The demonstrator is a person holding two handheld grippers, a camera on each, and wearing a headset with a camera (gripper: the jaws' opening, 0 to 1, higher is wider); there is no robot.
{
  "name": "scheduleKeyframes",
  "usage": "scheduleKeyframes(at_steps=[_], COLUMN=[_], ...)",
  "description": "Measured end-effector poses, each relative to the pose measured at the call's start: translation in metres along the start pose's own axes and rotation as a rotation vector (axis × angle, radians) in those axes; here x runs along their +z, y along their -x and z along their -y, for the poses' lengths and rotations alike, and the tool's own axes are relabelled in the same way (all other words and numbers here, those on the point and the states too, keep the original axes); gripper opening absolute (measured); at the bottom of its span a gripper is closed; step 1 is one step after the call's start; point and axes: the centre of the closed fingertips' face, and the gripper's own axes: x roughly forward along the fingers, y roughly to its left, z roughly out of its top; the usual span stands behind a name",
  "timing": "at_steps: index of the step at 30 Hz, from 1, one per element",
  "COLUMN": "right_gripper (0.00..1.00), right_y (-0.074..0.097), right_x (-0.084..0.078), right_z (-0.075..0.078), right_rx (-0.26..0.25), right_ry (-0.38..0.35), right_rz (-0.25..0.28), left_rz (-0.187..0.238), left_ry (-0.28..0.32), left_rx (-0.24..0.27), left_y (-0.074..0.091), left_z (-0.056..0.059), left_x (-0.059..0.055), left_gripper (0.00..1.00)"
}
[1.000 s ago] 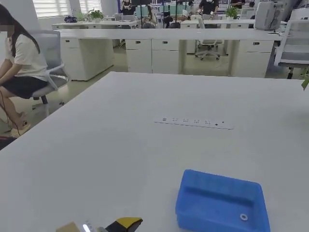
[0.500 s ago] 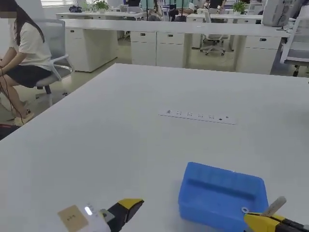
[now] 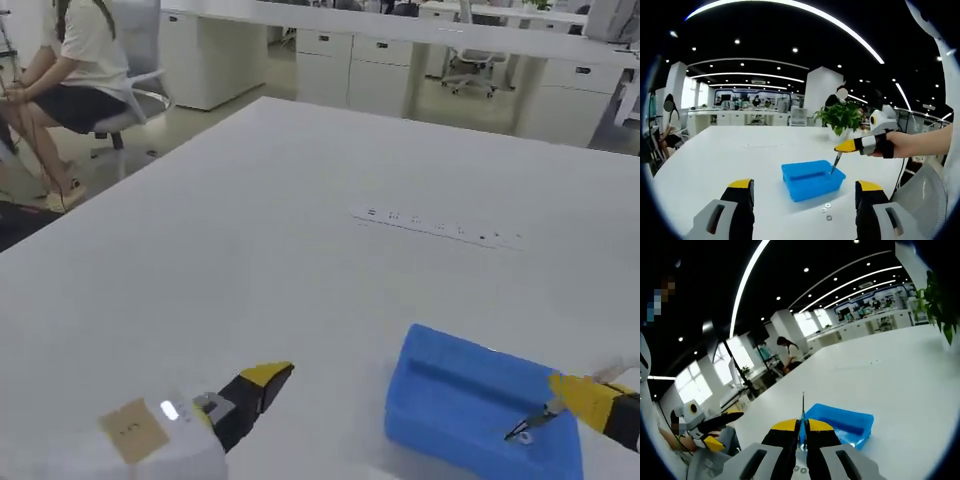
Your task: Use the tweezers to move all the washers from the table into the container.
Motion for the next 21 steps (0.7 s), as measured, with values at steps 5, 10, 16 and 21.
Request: scheduleKeyframes(at_steps=[5, 10, 16, 21], right_gripper=[0.02, 0.02, 0.02, 0.02], right_y=[-0.011, -0.025, -0.032, -0.036], right_x=[0.006, 0.003, -0.009, -0.016], right_z=[0.024, 0.033, 0.036, 0.037], right_rx=[-0.11, -0.146, -0.175, -0.181], right_ry=[0.019, 0.056, 0.139, 0.152], right_rz=[0.025, -0.006, -0.063, -0.093], left_rz=[0.049, 0.031, 0.026, 0.025], left_ry=[-0.003, -0.015, -0.019, -0.021], left_rx=[0.037, 0.042, 0.077, 0.095], left_y=[0.002, 0.003, 0.006, 0.008], left_z=[-0.006, -0.007, -0.012, -0.015], left_x=[0.008, 0.004, 0.004, 0.004], left_gripper=[0.92, 0.91, 0.89, 0.88])
